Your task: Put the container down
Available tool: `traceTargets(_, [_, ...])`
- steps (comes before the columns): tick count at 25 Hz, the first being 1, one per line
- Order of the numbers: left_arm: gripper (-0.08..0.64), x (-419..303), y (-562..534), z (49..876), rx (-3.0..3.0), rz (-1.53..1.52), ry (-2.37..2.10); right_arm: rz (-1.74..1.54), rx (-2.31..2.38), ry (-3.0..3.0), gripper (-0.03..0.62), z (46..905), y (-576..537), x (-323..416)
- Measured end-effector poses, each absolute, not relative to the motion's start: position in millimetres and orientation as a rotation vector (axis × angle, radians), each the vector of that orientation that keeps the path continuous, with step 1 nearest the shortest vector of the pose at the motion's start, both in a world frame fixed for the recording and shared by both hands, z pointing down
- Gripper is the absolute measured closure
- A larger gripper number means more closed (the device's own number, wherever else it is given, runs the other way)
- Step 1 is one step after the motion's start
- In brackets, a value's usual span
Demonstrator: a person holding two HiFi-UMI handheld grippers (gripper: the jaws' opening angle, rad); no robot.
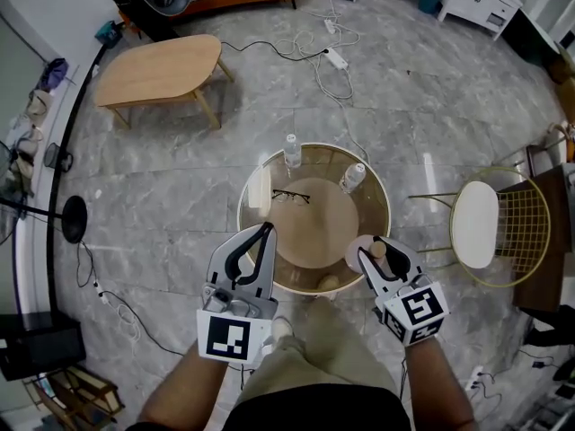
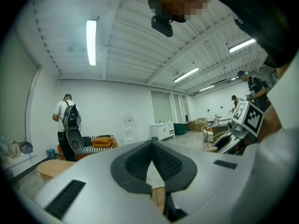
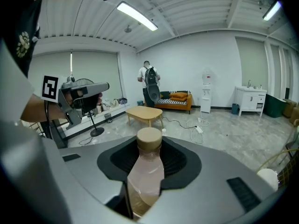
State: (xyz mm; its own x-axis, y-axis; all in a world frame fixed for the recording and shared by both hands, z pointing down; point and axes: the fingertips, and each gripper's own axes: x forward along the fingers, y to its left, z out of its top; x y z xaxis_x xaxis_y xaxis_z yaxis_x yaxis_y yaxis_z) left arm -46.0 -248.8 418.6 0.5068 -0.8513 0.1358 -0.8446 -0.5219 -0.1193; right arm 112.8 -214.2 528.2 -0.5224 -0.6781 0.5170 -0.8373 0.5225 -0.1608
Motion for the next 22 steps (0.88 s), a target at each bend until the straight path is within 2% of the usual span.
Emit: traceTargets(22, [0.549, -23.9, -288.5, 489.9, -2.730, -0.337, 1.527, 0.709, 1.123, -2.223, 0.442, 688.7, -251.3, 114.2])
